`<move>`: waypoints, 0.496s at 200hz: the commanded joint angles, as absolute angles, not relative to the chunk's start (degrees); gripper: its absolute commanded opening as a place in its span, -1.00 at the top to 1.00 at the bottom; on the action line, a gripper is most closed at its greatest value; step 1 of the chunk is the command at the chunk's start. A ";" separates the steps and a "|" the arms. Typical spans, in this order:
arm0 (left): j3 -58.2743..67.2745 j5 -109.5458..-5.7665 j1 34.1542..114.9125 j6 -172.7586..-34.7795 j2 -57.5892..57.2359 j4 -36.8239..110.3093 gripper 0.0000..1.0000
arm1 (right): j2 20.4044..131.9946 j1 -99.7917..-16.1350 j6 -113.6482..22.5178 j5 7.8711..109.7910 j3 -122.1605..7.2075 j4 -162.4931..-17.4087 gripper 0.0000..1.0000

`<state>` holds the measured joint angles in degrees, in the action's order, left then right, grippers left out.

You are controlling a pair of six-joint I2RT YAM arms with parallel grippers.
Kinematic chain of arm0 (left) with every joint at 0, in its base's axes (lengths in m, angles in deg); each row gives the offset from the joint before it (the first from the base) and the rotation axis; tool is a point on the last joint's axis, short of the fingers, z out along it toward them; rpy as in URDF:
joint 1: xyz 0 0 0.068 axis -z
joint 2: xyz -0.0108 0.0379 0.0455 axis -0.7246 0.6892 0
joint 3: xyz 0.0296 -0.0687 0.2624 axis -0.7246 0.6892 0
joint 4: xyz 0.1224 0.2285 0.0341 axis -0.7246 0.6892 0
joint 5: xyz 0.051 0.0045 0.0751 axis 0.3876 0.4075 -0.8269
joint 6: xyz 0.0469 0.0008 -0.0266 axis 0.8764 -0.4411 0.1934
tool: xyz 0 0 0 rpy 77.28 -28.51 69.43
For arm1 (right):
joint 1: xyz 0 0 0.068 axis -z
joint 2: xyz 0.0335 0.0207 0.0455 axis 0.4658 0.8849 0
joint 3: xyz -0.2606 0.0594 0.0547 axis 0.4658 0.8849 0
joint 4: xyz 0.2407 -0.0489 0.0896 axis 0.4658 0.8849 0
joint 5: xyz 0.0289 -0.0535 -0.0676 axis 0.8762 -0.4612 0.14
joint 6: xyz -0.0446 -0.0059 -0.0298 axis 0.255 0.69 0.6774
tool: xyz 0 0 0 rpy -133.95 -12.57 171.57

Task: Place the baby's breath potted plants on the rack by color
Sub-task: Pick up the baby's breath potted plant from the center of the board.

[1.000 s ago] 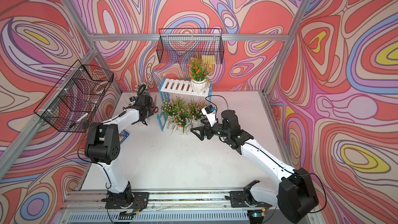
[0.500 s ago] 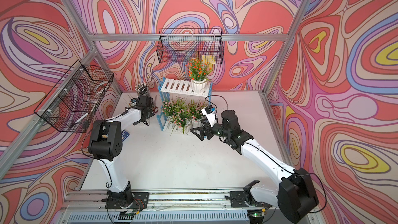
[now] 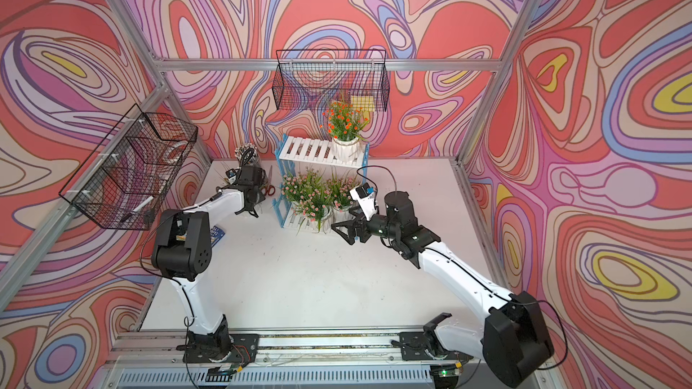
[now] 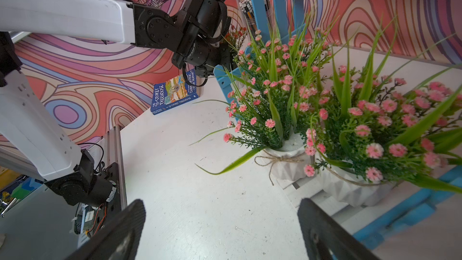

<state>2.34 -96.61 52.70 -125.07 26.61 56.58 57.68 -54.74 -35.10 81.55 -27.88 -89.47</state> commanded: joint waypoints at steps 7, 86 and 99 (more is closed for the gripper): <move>5.19 -96.65 52.32 -121.81 22.57 54.17 -0.21 | 58.35 -55.01 -35.00 81.20 -27.68 -90.14 -0.96; 11.09 -90.94 52.74 -117.73 15.58 51.39 -0.18 | 59.67 -55.05 -35.23 80.67 -28.27 -90.76 -0.97; 11.55 -89.66 53.17 -116.55 14.13 51.13 -0.18 | 59.24 -55.02 -35.45 79.53 -28.18 -90.83 -0.96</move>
